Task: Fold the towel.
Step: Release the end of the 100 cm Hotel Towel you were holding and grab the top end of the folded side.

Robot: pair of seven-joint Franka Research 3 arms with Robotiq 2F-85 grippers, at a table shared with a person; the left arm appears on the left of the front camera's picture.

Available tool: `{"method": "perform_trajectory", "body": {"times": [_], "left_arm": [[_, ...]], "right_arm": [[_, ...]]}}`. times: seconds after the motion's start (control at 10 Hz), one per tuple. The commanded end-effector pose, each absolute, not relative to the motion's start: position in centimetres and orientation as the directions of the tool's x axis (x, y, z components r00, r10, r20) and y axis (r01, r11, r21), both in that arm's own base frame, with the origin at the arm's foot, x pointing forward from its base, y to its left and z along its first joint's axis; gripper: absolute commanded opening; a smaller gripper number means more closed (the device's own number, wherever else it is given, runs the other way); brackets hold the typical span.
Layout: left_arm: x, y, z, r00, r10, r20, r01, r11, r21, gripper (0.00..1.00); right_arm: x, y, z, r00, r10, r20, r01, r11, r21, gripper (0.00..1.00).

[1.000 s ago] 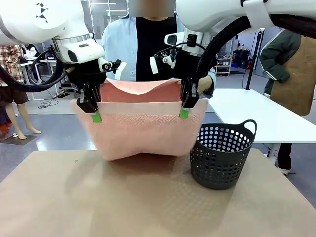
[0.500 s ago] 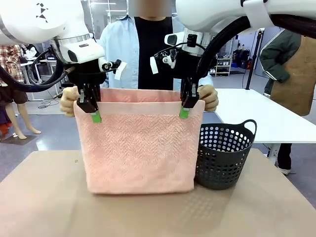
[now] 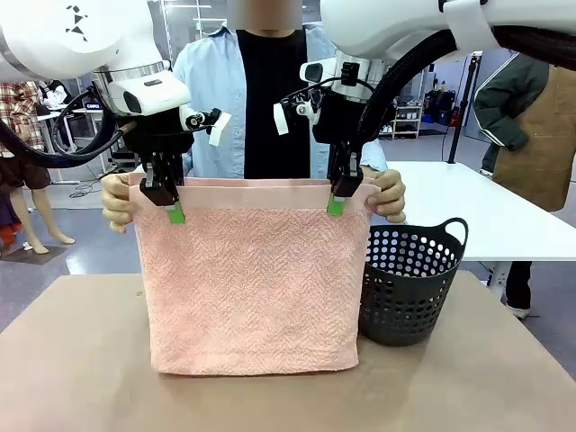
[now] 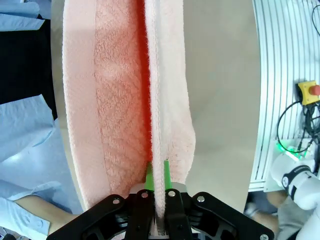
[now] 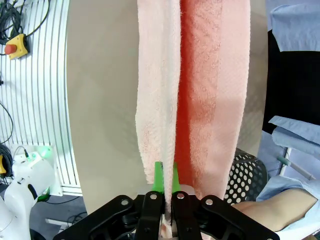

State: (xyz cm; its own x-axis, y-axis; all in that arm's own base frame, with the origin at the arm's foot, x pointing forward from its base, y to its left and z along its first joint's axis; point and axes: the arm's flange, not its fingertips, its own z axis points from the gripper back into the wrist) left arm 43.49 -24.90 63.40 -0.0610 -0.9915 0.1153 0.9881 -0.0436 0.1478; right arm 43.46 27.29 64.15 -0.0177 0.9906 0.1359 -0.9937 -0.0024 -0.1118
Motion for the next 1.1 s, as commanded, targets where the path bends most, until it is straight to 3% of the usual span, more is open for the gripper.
{"method": "perform_trajectory", "body": {"times": [0.0,0.7,1.0], "left_arm": [[43.46,-24.82,63.5,-0.06,-0.991,0.116,0.988,-0.042,0.15,0.0],[43.46,-24.82,63.5,-0.06,-0.991,0.116,0.988,-0.042,0.15,0.0],[43.21,-24.64,63.43,-0.071,-0.991,0.115,0.99,-0.056,0.129,0.09]], "right_arm": [[43.41,27.28,64.11,-0.018,0.991,0.135,-0.994,-0.002,-0.111,0.0],[43.41,27.28,64.11,-0.018,0.991,0.135,-0.994,-0.002,-0.111,0.0],[43.09,27.32,64.34,-0.011,0.99,0.14,-0.993,0.005,-0.114,0.03]]}}
